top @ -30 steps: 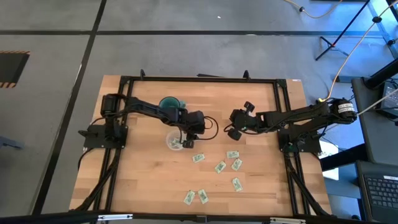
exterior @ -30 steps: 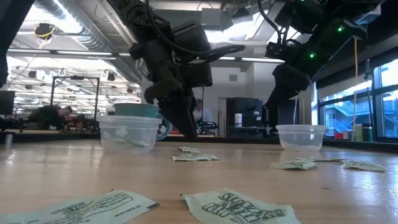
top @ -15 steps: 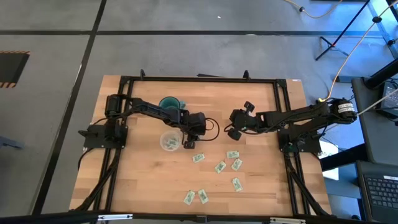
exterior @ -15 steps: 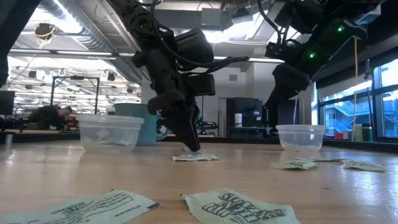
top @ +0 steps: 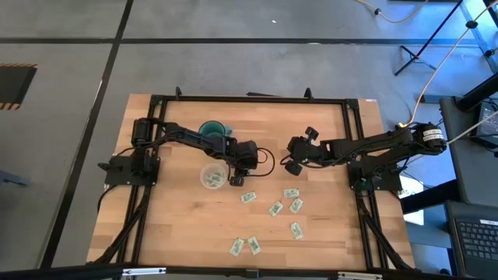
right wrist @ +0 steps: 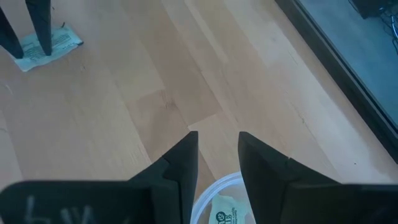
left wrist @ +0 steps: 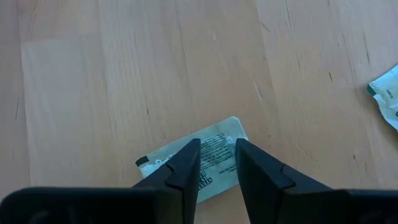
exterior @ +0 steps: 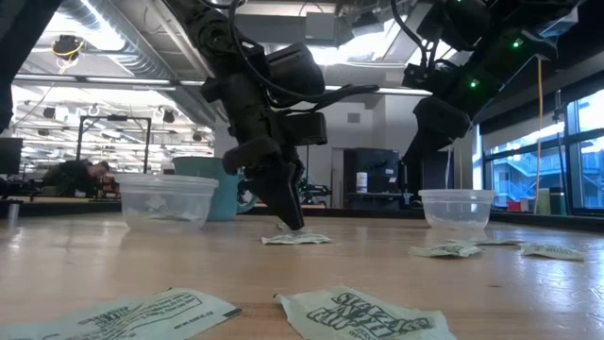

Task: Pick and place Stevia / Truvia into bins
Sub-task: Put the white stevia packet into the left transparent container

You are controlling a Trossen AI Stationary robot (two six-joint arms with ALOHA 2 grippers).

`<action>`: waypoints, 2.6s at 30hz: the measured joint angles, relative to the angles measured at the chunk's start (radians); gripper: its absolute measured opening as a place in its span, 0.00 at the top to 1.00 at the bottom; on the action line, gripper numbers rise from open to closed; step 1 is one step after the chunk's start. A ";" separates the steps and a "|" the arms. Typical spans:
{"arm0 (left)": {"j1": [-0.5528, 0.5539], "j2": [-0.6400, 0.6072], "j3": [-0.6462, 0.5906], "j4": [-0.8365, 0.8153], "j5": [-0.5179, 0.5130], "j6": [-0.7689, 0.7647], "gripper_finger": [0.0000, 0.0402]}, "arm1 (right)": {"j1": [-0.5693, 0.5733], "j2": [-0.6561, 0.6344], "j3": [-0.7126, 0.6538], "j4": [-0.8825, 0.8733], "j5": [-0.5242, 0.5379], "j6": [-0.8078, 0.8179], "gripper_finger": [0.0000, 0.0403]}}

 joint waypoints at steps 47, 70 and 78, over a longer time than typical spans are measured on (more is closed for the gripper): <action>-0.198 -0.406 -0.149 -0.419 -0.131 -0.465 0.98 | 0.000 0.000 0.000 0.002 0.000 0.005 0.71; -0.193 -0.423 -0.066 -0.484 -0.145 -0.441 0.76 | 0.000 0.000 0.000 -0.001 -0.001 0.004 0.71; -0.201 -0.406 -0.043 -0.257 -0.113 -0.313 0.76 | 0.000 0.000 0.000 0.000 -0.001 0.002 0.71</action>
